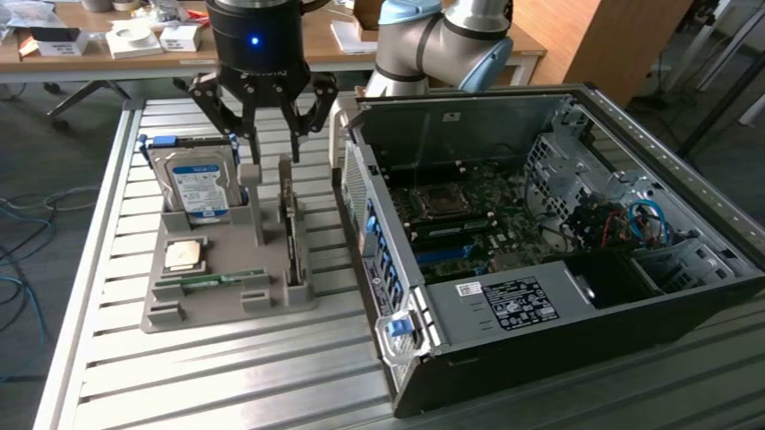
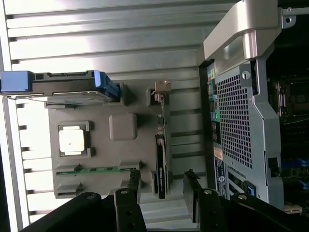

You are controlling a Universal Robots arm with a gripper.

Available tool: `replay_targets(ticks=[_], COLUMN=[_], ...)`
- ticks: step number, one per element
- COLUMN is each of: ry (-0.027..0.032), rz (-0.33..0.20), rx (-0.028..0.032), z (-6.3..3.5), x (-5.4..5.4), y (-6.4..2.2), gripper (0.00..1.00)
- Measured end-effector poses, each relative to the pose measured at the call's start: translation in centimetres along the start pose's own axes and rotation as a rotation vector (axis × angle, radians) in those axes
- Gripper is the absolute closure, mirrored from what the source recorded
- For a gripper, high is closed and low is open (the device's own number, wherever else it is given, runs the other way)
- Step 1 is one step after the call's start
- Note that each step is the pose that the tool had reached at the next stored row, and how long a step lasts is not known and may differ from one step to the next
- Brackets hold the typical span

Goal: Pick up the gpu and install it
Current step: 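Pick up the gpu and move the gpu toward the slot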

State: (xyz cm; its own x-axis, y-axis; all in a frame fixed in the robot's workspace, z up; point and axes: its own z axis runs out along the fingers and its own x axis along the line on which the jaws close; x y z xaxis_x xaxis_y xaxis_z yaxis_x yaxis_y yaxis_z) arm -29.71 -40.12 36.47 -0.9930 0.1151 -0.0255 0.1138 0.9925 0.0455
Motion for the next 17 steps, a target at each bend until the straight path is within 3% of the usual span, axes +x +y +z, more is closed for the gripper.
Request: replay_targets(ticks=[17], ry=[-0.0001], rz=[0.0], rx=[-0.0001], z=[0.42], x=[0.01], y=[-0.02], gripper=[0.51])
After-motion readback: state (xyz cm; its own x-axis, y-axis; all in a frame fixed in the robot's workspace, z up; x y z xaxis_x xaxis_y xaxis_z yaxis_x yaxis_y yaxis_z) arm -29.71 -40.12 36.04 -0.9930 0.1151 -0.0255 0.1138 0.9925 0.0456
